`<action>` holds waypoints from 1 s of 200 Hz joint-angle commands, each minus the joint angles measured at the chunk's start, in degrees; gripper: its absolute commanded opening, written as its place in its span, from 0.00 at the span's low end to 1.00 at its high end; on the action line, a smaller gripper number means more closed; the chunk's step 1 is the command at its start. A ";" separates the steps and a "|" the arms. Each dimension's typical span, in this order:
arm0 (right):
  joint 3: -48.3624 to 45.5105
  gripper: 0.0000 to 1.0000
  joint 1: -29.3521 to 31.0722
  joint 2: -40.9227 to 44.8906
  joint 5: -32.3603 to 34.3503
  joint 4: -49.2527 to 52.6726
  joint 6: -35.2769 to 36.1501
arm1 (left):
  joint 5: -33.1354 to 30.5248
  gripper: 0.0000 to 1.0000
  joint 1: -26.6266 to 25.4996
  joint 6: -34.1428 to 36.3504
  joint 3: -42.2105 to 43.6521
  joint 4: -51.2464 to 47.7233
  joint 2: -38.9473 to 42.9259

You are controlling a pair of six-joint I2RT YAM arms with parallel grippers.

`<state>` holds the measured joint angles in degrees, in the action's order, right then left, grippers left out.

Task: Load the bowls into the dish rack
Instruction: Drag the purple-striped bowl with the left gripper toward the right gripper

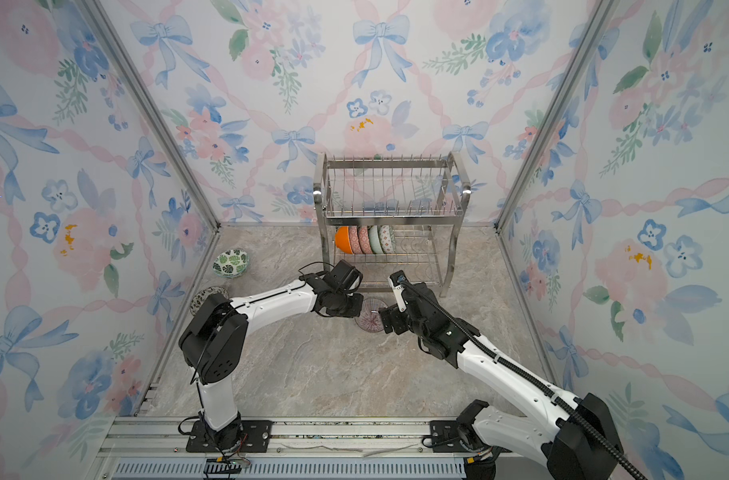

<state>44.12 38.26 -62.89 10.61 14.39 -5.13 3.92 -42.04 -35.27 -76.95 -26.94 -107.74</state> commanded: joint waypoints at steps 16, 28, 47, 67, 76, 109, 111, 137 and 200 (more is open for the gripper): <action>0.18 0.96 -0.56 -1.04 -0.75 1.34 -0.72 | 0.20 0.32 -0.23 1.42 -2.15 1.12 0.79; 0.57 0.96 -0.57 -1.09 -0.70 1.68 -0.63 | -0.27 0.41 -0.26 1.65 -2.24 1.14 1.28; 0.75 0.96 -0.56 -0.44 -0.50 1.90 -0.91 | -0.89 0.60 -0.06 2.02 -2.41 1.11 2.37; 0.35 0.96 -0.56 0.46 -0.78 1.52 -1.43 | -0.92 0.93 0.70 2.22 -2.12 1.02 4.64; 0.44 0.96 -0.56 0.64 -0.94 1.67 -1.74 | -1.06 0.96 1.25 2.39 -1.56 1.05 5.97; 0.52 0.97 -0.34 0.50 -1.44 1.75 -3.27 | -0.42 0.98 4.41 2.10 2.66 1.02 12.08; 0.48 0.96 -0.30 0.51 -1.42 1.66 -3.37 | -0.34 0.98 4.69 2.10 3.03 1.01 12.53; -0.26 0.97 0.70 -0.04 -1.65 0.03 -4.39 | 0.91 0.98 8.04 1.46 7.94 1.15 18.85; 4.57 0.96 7.37 -10.35 1.44 -1.30 -7.23 | 8.84 0.98 20.11 0.04 22.85 5.60 35.20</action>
<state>45.04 43.07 -69.45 10.13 13.50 -10.35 7.31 -26.57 -33.71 -59.20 -24.18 -76.62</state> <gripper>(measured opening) 0.965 0.979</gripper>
